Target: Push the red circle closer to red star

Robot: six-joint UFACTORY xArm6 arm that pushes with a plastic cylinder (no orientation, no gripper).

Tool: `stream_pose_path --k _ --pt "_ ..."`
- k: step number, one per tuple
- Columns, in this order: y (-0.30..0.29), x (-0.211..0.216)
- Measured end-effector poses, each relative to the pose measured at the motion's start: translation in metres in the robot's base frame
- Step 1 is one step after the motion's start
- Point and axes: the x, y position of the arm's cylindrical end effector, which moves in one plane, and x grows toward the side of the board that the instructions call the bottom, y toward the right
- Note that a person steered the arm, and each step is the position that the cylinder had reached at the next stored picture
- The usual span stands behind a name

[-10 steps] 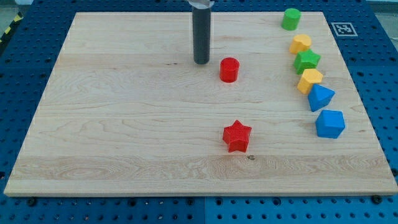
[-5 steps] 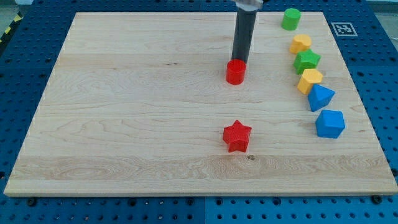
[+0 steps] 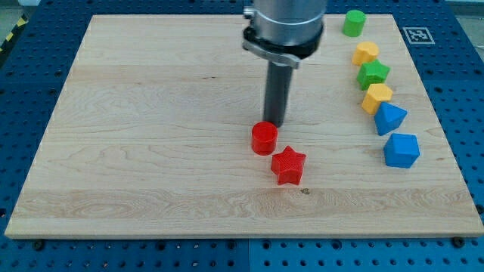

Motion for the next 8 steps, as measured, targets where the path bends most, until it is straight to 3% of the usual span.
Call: stream_pose_path --k 1,5,8 --pt "-0.034 0.012" --pt "-0.023 0.002" --pt "0.011 0.040"
